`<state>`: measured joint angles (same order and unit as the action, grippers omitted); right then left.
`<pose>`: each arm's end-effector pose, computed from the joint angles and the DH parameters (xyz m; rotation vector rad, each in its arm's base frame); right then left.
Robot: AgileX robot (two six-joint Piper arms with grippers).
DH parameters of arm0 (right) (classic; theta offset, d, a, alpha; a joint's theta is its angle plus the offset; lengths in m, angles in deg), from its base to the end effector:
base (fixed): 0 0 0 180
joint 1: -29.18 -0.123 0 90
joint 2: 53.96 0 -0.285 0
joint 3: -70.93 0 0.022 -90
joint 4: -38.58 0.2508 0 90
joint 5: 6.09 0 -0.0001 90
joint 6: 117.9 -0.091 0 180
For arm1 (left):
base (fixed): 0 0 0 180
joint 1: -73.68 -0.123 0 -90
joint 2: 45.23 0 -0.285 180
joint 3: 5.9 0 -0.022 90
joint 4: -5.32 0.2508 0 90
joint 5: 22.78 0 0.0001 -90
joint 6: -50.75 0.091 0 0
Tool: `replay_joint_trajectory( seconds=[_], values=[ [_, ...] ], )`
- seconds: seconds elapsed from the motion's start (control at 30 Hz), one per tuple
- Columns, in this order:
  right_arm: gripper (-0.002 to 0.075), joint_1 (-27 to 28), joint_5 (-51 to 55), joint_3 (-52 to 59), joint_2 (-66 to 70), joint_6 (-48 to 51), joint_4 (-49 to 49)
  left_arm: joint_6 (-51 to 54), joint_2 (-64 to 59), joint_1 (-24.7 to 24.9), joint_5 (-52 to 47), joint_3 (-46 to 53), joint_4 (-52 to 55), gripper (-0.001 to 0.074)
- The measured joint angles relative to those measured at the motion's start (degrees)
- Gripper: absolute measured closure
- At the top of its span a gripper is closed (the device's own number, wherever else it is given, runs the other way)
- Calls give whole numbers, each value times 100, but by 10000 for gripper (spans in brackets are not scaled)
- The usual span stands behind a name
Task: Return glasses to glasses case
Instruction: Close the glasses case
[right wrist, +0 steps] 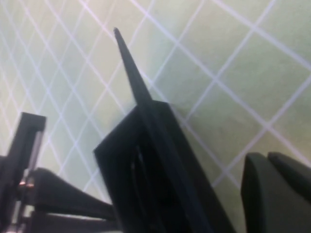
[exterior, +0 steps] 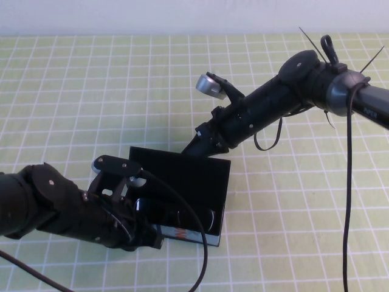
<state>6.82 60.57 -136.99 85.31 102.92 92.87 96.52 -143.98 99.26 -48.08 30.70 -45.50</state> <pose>0.4119 0.2428 0.1796 -0.9504 2.5342 1.2363 0.2355 -0.1462 0.1659 0.6558 2.6055 -0.6050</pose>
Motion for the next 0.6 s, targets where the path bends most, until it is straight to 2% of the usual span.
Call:
replay_joint_trajectory(
  seconds=[0.37, 0.6],
  values=[
    [743, -126, 139, 0, -175, 121, 172, 53, 0, 0, 22, 0, -10, 738],
    [743, -636, 188, 0, -373, -406, -687, 275, 23, 0, -71, 0, -12, 738]
  ],
)
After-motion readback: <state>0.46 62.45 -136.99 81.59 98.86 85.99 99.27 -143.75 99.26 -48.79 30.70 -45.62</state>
